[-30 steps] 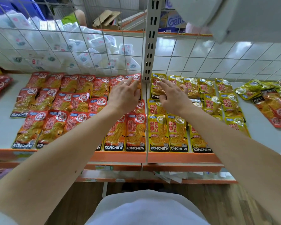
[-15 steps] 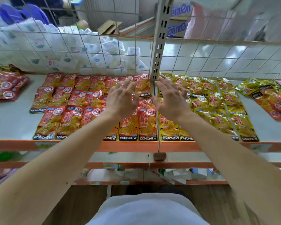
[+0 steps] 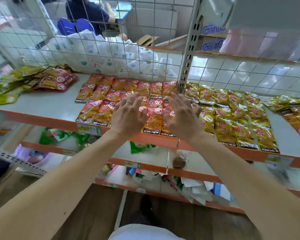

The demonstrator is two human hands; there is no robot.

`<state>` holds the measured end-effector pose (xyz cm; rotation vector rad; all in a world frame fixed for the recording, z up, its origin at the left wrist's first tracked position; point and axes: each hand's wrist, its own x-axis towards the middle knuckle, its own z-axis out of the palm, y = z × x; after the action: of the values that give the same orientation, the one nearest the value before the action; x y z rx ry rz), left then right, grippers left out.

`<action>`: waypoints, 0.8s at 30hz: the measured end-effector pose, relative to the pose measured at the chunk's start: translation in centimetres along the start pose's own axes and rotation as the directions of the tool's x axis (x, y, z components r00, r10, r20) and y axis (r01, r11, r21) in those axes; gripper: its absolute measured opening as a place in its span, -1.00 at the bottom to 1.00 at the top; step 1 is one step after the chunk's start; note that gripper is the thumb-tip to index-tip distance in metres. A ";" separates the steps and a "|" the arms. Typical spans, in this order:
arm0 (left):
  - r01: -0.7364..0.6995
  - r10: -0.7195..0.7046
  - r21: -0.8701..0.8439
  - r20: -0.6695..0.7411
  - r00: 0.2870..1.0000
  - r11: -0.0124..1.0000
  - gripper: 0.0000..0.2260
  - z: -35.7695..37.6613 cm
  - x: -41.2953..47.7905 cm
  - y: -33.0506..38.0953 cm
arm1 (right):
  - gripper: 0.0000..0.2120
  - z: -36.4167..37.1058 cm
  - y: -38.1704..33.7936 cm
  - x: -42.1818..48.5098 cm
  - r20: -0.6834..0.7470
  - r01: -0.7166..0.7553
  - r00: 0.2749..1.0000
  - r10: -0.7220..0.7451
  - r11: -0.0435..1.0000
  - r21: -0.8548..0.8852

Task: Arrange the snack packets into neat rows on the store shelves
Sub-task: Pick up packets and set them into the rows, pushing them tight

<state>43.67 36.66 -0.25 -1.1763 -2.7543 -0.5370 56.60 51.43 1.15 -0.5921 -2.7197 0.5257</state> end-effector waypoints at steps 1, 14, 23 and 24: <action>0.010 -0.010 0.011 -0.008 1.000 1.000 -0.54 -0.5 -0.9 -0.2 | -0.48 -0.1 -0.5 -0.6 -0.005 0.009 1.000 -0.009 1.000 0.002; 0.198 -0.193 0.031 -0.125 0.973 0.980 -0.50 -5.7 -10.2 -7.1 | -0.47 2.0 -10.8 -3.1 0.079 0.184 0.979 -0.189 0.981 0.065; 0.272 -0.264 0.057 -0.115 0.958 0.961 -0.48 -10.4 -12.6 -19.3 | -0.50 8.5 -22.7 0.8 0.064 0.216 0.973 -0.221 0.974 0.072; 0.279 -0.272 0.049 -0.116 0.955 0.959 -0.48 -11.2 -12.7 -21.1 | -0.50 9.4 -24.5 1.2 0.075 0.212 0.973 -0.219 0.973 0.088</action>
<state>36.90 10.47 1.39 -0.7289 -2.8321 -0.5152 43.86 28.54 3.20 -0.2544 -2.7815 0.6117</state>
